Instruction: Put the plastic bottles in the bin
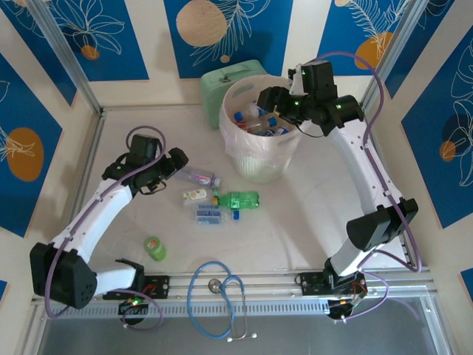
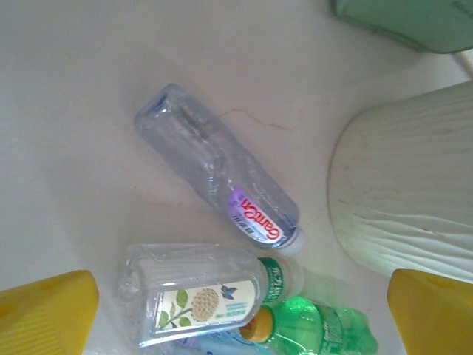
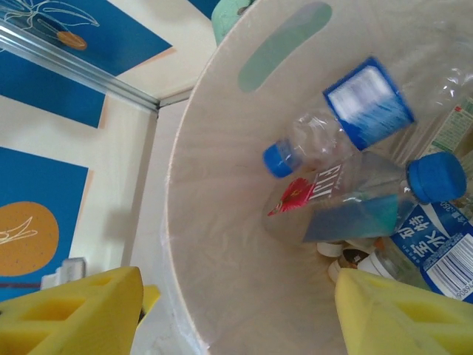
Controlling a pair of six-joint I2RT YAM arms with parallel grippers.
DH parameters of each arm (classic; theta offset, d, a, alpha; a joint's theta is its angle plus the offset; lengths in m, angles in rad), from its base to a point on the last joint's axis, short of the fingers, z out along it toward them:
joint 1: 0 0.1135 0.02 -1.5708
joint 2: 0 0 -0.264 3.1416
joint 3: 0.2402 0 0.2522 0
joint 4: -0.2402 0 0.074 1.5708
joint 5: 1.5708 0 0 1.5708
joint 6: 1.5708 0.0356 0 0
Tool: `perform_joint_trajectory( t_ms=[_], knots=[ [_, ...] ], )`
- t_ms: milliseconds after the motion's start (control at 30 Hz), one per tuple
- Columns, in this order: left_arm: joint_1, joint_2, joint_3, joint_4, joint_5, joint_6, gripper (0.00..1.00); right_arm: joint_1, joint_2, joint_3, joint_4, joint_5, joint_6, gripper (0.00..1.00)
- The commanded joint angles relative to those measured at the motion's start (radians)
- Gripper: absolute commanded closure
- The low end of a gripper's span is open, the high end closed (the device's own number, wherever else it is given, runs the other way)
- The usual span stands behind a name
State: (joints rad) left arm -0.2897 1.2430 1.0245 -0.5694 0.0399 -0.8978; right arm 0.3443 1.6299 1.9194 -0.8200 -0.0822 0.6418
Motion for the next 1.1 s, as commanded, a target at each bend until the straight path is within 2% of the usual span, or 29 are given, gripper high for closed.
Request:
perform_joint_trajectory(
  t_ms=[0, 300, 533, 800, 1067],
  knots=[
    [0.014, 0.038, -0.023, 0.067, 0.003, -0.037, 0.00, 0.019, -0.055, 0.020, -0.027, 0.004, -0.027, 0.30],
    [0.014, 0.185, 0.008, 0.150, -0.014, -0.087, 0.00, 0.138, -0.264, -0.149, -0.006, 0.087, -0.030, 0.31],
    [0.013, 0.322, 0.073, 0.170, -0.043, -0.119, 0.05, 0.225, -0.397, -0.281, 0.027, 0.133, 0.019, 0.32],
    [0.012, 0.504, 0.233, 0.075, -0.129, -0.116, 0.06, 0.269, -0.415, -0.304, 0.021, 0.162, 0.035, 0.33],
    [0.004, 0.614, 0.309, 0.006, -0.133, -0.115, 0.08, 0.278, -0.419, -0.298, 0.006, 0.183, 0.035, 0.33]
  ],
)
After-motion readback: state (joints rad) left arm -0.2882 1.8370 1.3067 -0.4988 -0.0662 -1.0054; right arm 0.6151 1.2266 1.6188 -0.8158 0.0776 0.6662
